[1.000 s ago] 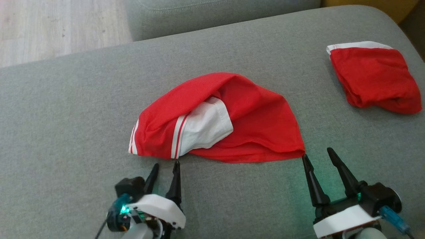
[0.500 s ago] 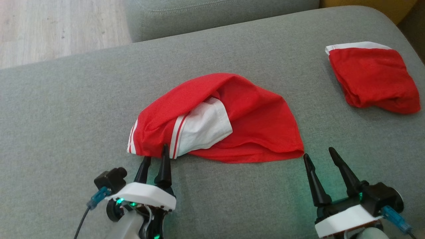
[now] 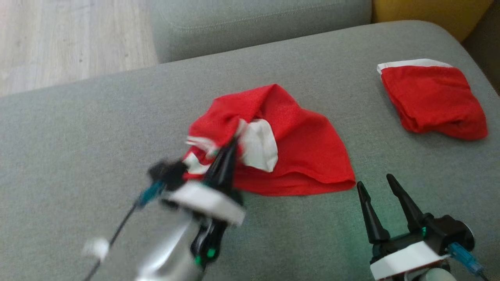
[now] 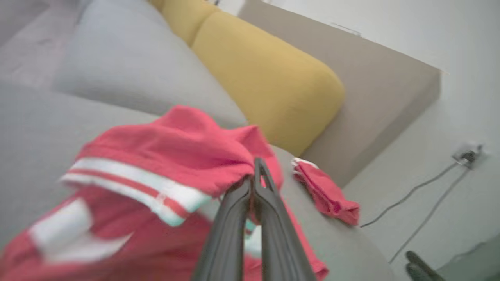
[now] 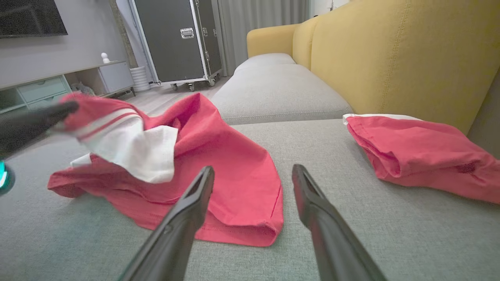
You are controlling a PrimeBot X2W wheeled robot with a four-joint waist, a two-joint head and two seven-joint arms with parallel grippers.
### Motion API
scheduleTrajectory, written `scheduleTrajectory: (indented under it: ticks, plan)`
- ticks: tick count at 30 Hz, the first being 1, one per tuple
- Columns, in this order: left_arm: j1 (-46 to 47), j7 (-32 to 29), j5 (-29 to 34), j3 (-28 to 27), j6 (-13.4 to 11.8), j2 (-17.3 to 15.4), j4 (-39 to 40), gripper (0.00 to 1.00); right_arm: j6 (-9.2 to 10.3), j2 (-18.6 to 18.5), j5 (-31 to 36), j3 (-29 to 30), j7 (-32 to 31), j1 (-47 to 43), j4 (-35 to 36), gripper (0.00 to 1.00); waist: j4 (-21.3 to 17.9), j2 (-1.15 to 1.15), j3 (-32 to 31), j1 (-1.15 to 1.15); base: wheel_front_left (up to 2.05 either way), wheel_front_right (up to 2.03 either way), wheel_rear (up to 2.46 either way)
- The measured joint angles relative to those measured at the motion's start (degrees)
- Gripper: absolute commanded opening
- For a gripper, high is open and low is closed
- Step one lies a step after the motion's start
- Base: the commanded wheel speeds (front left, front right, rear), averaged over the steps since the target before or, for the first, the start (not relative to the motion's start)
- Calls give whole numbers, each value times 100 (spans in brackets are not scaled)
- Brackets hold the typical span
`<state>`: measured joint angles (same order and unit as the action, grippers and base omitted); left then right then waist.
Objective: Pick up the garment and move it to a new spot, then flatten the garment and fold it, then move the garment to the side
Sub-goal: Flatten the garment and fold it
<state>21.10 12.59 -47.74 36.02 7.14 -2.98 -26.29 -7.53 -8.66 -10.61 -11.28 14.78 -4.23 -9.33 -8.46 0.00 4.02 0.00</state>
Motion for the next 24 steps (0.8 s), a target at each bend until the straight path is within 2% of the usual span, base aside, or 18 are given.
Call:
scheduleTrajectory:
  ticks: [4, 8, 12, 16, 19, 22, 24]
  plan:
    - [1157, -620, -93, 381, 0, -25, 520, 0, 0, 52, 0, -97, 0, 0, -3, 100, -90, 0, -79, 0, 0, 0, 0]
    - [2525, -1024, -428, 345, 0, -1, 592, 0, 0, 134, -1, -207, 0, 10, -35, 100, -303, 0, -75, 0, 0, 0, 0]
    - [3695, -960, -532, 189, 1, 63, 188, 0, 0, 200, -26, -293, 0, 8, -102, 100, -593, 0, -74, 0, 0, 0, 0]
    - [4651, -500, -722, -123, 1, 151, -382, 0, 0, 223, -48, -304, 0, -8, -141, 100, -805, 0, -121, 1, 0, 0, 0]
    - [5096, -201, -861, -423, -19, 185, -756, 0, 0, 223, -48, -247, 1, -45, -146, 100, -802, 0, -231, -1, 0, 0, 0]
    - [5105, -154, -1043, -665, -303, 177, -1152, 0, 0, 222, -47, -188, 1, -186, -133, 100, -675, 0, -299, -1, 0, 0, 0]
    - [4754, -320, -1203, -694, -400, 142, -1357, 0, 0, 223, -46, -154, 0, -266, -127, 100, -541, 0, -323, 0, 0, 0, 0]
